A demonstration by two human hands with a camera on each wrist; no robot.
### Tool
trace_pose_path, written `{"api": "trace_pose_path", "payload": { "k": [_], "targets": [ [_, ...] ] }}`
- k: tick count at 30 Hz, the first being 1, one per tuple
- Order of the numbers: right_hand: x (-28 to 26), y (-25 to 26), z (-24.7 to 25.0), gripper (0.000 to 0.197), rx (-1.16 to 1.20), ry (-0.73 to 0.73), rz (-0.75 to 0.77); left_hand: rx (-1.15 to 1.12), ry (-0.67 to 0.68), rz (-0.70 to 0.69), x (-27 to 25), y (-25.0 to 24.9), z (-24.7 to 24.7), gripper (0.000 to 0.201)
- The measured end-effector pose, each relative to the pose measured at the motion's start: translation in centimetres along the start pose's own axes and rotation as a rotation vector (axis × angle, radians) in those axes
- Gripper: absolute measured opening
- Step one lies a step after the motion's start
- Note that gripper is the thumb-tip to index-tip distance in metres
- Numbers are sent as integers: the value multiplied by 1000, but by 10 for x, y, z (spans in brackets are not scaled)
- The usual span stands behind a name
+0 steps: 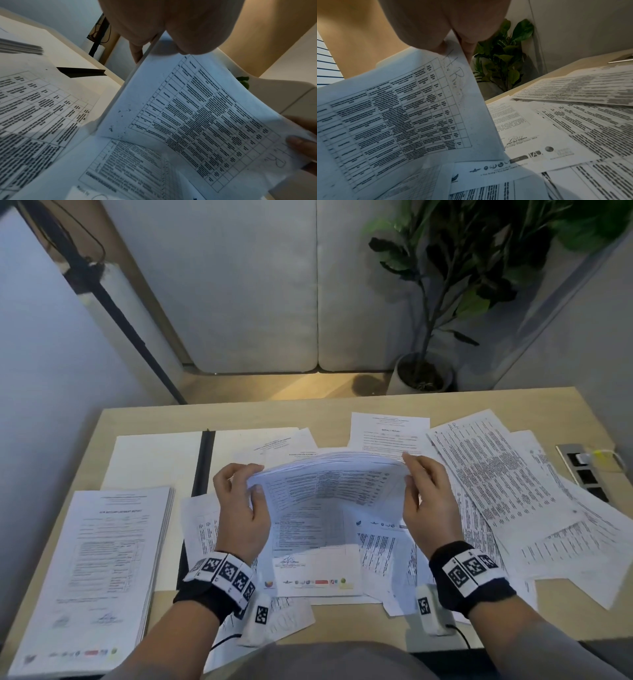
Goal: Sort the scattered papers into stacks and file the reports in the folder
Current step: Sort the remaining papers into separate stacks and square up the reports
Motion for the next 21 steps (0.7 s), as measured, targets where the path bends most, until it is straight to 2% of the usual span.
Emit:
{"api": "trace_pose_path", "payload": {
  "k": [3,8,10,12,13,17,21],
  "targets": [
    [-2,-5,-2,63,-4,64,-16,18,14,-46,1,-2,-1,49],
    [1,-5,-1,46,80,23,-43,9,-14,-24,4,-1,0,48],
    [5,-4,2,51,163,93,-175,-1,5,-6,6,1,1,44],
    [10,-6,4,54,288,225,-377,-65,29,63,8,7,-1,44],
    [14,-10,2,49,311,283,-456,-116,29,122,9,10,-2,45],
    [24,-19,-7,27,387,441,-641,-295,31,354,17,17,-4,57],
    [30,-23,-18,44,344,474,-737,-364,102,465,23,15,-12,51]
  ]
}}
Point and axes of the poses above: each hand's wrist, its own x-axis towards the middle knuckle, its own z-axis out of the back of the hand, y = z × x, the point moved 2 cm from there along x, towards the middle knuckle, and after that the axes turned 10 degrees about -z, right-handed, at the moved point
